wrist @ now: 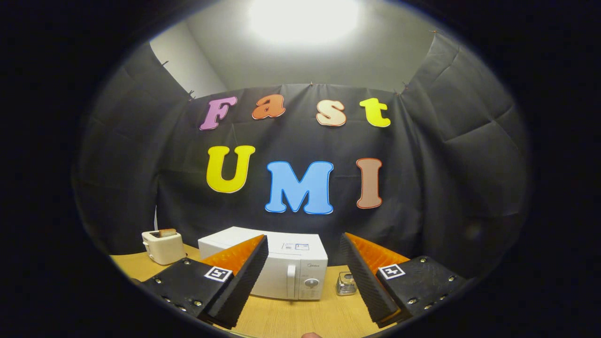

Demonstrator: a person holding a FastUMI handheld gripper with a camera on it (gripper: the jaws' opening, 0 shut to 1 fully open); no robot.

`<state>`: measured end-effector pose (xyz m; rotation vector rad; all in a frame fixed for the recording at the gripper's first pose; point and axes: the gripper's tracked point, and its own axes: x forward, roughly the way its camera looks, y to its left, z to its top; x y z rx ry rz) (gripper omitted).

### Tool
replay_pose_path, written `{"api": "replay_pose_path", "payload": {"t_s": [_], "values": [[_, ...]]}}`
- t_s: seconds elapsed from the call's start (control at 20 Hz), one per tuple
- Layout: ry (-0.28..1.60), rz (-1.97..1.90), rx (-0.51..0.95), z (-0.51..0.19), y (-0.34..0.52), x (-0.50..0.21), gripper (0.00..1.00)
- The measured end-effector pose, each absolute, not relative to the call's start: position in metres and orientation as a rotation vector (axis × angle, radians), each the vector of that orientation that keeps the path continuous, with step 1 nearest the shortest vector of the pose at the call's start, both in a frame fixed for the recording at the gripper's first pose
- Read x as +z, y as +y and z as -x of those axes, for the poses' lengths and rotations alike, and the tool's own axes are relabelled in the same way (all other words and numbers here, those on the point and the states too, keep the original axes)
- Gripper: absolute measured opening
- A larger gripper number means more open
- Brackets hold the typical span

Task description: Open the microwave, put the food inside, and close the microwave door.

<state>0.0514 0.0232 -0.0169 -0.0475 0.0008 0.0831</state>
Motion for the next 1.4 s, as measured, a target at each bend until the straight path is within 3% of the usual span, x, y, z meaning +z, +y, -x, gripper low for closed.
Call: {"api": "replay_pose_path", "payload": {"t_s": [0.75, 1.25, 1.4], "values": [[0.175, -0.024, 0.125, -0.184, 0.031, -0.140, 0.98], [0.342, -0.024, 0.160, -0.226, 0.042, -0.241, 0.97], [0.370, -0.019, 0.155, -0.234, 0.044, -0.258, 0.82]]}}
